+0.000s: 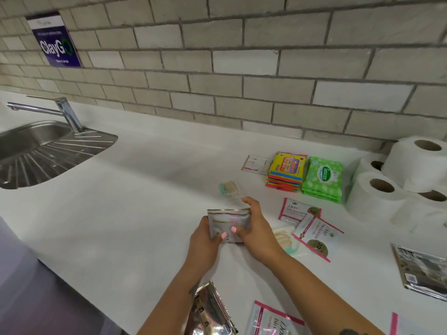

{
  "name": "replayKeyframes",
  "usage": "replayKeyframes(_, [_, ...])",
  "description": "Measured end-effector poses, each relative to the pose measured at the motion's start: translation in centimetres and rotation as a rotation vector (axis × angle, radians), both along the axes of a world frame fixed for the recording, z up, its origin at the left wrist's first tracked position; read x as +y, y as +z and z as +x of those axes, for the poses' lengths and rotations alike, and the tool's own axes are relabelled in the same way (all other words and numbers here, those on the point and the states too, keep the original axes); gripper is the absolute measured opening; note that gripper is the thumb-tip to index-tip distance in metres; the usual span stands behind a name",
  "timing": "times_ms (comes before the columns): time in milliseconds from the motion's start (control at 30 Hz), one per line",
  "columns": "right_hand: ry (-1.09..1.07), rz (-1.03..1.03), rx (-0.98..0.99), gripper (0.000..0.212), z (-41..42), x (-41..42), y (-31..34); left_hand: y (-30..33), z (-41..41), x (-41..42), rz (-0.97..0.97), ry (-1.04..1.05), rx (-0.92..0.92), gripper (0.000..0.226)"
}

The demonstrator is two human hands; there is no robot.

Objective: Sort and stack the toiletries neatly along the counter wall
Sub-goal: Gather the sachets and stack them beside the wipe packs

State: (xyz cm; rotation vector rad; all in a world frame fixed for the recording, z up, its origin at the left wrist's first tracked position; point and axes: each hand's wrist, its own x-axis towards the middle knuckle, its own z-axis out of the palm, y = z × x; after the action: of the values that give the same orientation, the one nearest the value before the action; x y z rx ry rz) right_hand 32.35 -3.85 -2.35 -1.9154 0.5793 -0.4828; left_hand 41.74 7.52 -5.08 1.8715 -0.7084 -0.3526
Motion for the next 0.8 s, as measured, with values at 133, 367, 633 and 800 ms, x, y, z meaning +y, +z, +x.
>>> replayKeyframes(133, [0.072,-0.289,0.020,0.051,0.0,-1.0,1.7,1.6,0.9,-0.2,0.056,-0.067,-0.072,0.027])
replayKeyframes(367, [0.135,-0.610,0.281,0.038,1.2,-4.5,6.4,5.6,4.0,-2.4,0.181,-0.309,-0.033,0.034])
replayKeyframes(633, [0.016,0.032,0.087,0.028,3.4,-8.6,6.7,6.5,6.2,-5.6,-0.312,-0.195,0.675,0.041])
replayKeyframes(800, [-0.181,0.165,0.000,0.029,5.3,-10.4,4.9,5.9,5.0,-8.7,-0.283,-0.220,0.870,0.028])
